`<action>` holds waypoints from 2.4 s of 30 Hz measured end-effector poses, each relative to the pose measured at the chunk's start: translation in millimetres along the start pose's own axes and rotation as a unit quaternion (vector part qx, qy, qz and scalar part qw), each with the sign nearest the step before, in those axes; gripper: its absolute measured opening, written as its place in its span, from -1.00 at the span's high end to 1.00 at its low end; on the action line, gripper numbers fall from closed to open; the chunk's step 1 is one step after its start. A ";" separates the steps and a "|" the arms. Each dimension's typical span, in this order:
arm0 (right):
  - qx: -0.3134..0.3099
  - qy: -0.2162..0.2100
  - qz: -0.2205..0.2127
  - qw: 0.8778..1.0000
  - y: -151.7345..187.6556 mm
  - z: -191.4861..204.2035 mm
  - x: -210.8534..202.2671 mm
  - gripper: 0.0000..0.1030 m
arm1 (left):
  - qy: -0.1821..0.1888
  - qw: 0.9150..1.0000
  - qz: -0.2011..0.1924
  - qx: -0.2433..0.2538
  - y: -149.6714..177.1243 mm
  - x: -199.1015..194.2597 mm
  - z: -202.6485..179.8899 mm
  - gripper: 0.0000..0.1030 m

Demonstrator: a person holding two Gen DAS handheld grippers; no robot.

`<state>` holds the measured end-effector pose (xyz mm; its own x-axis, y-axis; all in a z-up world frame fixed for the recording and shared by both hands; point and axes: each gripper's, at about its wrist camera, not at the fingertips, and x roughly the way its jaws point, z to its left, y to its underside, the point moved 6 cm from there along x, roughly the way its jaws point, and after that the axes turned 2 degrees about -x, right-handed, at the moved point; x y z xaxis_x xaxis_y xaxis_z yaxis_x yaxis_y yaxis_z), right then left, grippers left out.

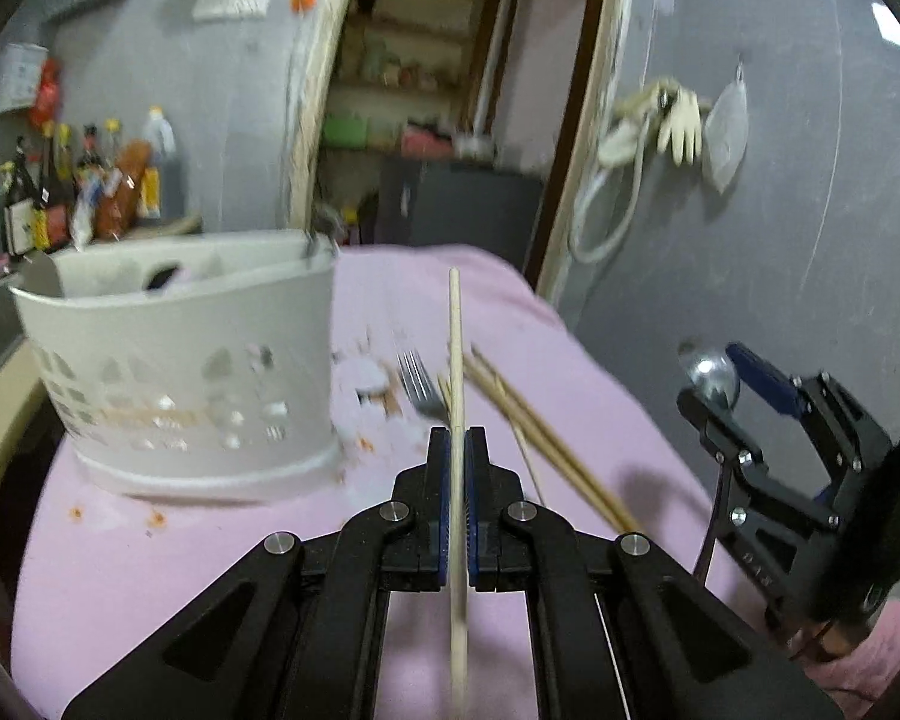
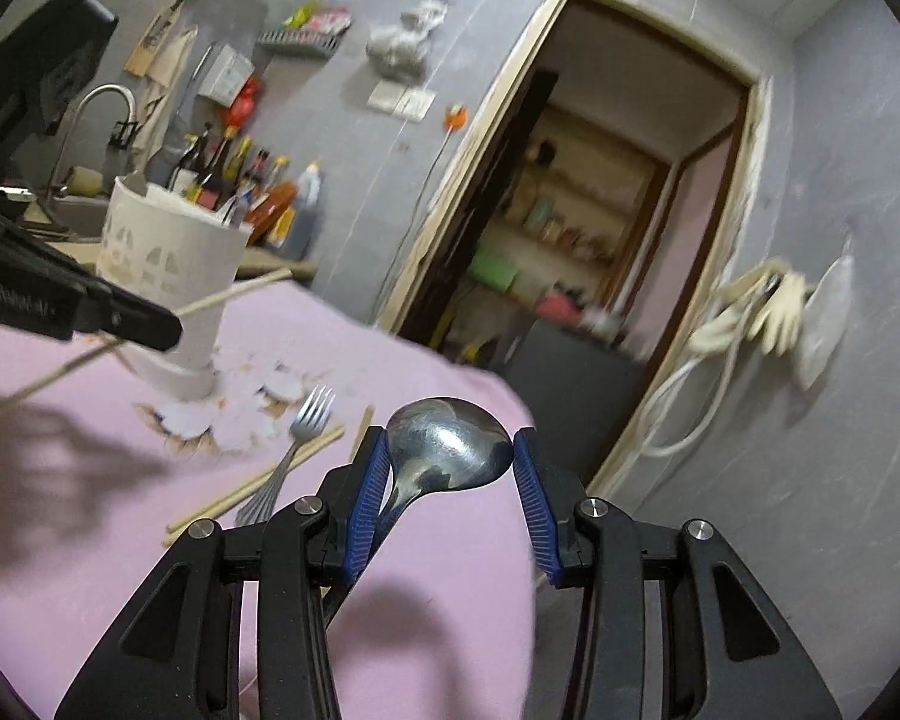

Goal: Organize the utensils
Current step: 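Lift the chopstick with the left gripper while the right gripper carries the large spoon to the basket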

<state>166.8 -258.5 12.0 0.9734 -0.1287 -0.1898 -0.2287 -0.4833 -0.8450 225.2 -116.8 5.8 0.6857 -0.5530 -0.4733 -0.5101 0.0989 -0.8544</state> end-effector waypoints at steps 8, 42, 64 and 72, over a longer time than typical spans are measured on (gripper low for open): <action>-0.011 0.052 -0.084 0.995 -34.0 3.4 -19.2 0.23 | -0.023 0.992 -0.122 0.017 -27.1 -29.8 1.0 0.95; 0.056 0.016 -0.213 0.975 -197.4 74.5 93.5 0.23 | -0.087 0.945 -0.275 -0.156 -140.0 -62.0 223.5 0.95; 0.017 -0.041 -0.162 0.986 -162.4 108.1 112.8 0.22 | -0.116 0.965 -0.211 -0.105 -95.2 -30.6 189.9 0.94; 0.048 -0.072 -0.150 0.985 -161.8 95.2 104.4 0.19 | -0.097 0.972 -0.186 -0.109 -86.9 -36.7 183.6 0.63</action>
<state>307.0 -111.3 81.3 0.9909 0.1342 0.0119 0.0645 -0.3952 -0.9163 339.7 46.8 58.1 0.9175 -0.3490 -0.1905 -0.2925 -0.2679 -0.9180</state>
